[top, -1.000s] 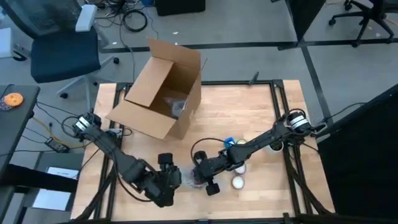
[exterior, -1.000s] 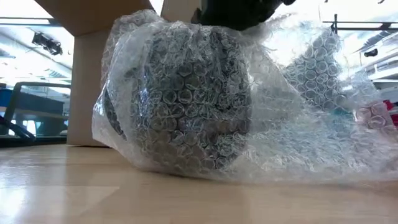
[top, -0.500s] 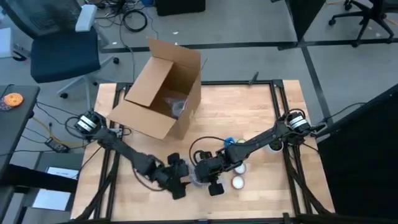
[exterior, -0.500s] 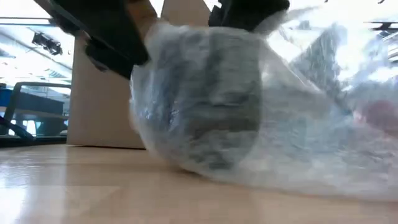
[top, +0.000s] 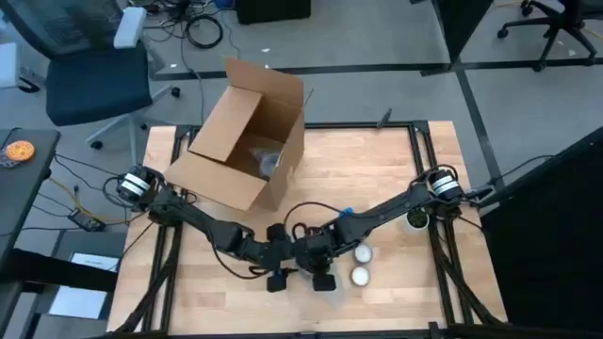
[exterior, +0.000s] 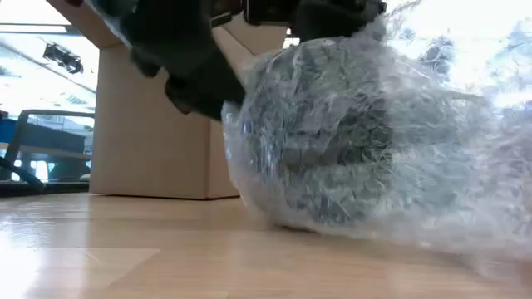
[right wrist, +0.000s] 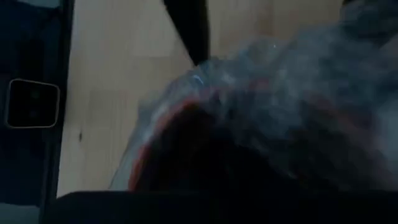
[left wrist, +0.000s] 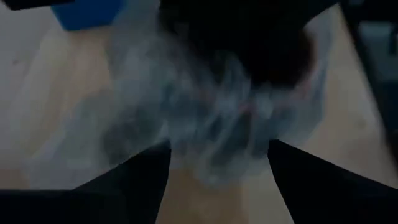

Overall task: Wrap mug
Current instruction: Wrap the mug with the bubble wrap

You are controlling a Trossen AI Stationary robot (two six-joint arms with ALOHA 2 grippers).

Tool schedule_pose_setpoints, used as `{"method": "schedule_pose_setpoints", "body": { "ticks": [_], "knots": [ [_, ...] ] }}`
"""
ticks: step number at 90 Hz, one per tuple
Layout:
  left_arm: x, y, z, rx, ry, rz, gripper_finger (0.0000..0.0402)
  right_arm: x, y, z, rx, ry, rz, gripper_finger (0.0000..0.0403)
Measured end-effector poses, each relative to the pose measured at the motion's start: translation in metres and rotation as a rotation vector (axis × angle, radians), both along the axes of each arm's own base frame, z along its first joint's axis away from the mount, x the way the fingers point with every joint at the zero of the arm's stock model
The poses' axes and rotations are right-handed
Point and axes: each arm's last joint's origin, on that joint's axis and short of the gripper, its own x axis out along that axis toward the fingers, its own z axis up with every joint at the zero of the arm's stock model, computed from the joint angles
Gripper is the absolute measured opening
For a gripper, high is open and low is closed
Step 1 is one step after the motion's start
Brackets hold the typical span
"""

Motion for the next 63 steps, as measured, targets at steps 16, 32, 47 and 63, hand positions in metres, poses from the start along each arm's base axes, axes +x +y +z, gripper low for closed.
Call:
{"method": "schedule_pose_setpoints", "body": {
  "ticks": [16,32,47,63],
  "knots": [
    [-0.007,0.004,-0.016,-0.026,-0.089,-0.014,0.0255,0.0,0.007,0.012,-0.105,-0.075,0.0,0.0],
    [-0.009,0.009,-0.022,-0.049,-0.219,-0.013,0.0255,0.003,0.005,0.028,-0.09,-0.058,0.028,0.0008],
    [-0.009,0.009,-0.022,-0.04,-0.229,-0.019,0.0255,0.005,0.0,0.029,-0.028,-0.042,0.045,0.0045],
    [-0.009,0.009,-0.023,-0.028,-0.228,-0.004,0.0255,0.008,-0.009,0.02,-0.045,-0.029,0.018,0.0092]
  ]
}}
